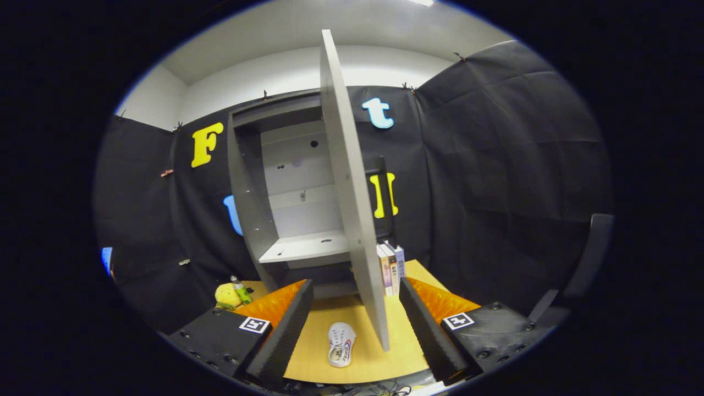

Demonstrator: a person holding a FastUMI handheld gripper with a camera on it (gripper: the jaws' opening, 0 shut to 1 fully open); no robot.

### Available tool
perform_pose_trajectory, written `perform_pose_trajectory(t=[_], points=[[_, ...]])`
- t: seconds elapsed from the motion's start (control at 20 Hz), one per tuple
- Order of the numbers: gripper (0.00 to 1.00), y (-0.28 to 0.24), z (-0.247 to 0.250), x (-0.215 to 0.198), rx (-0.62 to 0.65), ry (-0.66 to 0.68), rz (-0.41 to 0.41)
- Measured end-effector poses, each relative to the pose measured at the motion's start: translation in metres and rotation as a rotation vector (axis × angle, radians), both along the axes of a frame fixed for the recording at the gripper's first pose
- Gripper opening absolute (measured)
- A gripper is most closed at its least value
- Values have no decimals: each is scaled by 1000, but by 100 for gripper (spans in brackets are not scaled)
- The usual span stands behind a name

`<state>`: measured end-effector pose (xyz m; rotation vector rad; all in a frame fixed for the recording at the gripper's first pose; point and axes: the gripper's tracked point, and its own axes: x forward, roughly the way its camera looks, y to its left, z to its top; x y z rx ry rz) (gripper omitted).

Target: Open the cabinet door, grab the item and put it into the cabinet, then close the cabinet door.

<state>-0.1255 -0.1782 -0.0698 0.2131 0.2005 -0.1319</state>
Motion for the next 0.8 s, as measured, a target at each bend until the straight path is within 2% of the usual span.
perform_pose_trajectory(t=[0.2, 0.55, 0.8], points=[[98, 49, -58, -4, 99, 108, 48], [98, 98, -153, 5, 85, 240, 153], [99, 110, -241, 47, 43, 352, 183]])
